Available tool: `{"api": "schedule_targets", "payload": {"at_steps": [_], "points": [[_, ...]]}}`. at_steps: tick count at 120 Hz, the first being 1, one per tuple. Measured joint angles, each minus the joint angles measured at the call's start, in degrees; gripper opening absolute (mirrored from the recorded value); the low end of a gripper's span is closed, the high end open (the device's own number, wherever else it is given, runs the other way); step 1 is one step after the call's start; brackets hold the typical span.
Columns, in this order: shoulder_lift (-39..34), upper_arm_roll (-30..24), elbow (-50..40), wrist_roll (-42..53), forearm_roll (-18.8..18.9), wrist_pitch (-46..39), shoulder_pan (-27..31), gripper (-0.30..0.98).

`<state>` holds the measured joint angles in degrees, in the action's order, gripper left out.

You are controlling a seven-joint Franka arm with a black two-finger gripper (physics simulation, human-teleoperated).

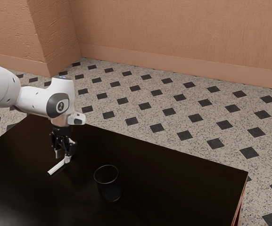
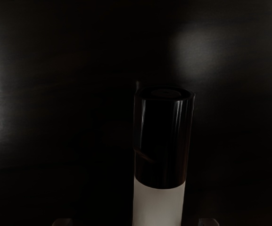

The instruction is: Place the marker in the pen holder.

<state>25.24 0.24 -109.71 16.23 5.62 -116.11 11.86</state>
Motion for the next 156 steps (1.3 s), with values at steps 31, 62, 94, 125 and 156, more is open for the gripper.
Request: {"api": "schedule_targets", "payload": {"at_steps": [31, 62, 94, 125, 156], "points": [[0.2, -0.2, -0.2, 1.8, -0.2, -0.1, 0.0, 0.22], [0.2, -0.3, -0.2, 2.9, 0.0, -0.2, -0.2, -0.01], [-4.5, -1.0, -0.7, 2.8, 1.8, -1.2, -1.9, -0.09], [-26.3, -5.6, -16.5, 0.9, 4.6, -23.5, -10.5, -0.10], [-41.3, -16.5, -32.4, -10.5, 4.6, -38.5, -9.5, -0.10]]}}
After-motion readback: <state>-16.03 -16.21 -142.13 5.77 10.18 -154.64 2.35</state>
